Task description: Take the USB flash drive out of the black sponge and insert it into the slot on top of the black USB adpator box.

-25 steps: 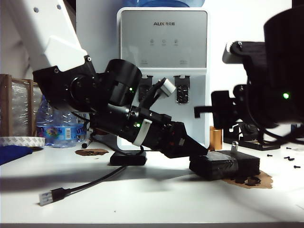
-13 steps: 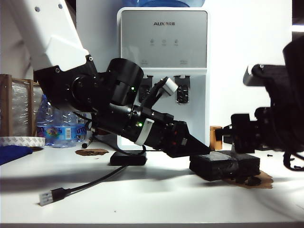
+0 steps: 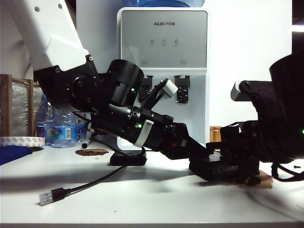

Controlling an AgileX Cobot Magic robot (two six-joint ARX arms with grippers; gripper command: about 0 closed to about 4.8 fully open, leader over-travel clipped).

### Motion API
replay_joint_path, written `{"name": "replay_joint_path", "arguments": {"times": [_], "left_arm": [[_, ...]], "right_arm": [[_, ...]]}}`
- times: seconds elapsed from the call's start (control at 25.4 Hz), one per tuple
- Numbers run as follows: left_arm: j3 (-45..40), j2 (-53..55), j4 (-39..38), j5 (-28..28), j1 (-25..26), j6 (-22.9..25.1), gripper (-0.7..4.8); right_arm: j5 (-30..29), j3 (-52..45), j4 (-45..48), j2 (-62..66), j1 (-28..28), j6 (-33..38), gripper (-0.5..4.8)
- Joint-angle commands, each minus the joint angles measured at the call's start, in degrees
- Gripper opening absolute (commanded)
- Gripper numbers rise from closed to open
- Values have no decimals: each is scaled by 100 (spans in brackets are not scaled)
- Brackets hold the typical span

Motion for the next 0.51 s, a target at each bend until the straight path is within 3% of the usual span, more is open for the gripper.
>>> {"name": "replay_joint_path", "arguments": {"times": [0.04,0.51], "left_arm": [[7,48,-76,2,-2,17,-4],[4,125,-330,-20,50,66,-4]], "right_arm": [[-46,122,20,-2,-151,-13,187],[-413,184,-122,0,-264,-13,177]]}}
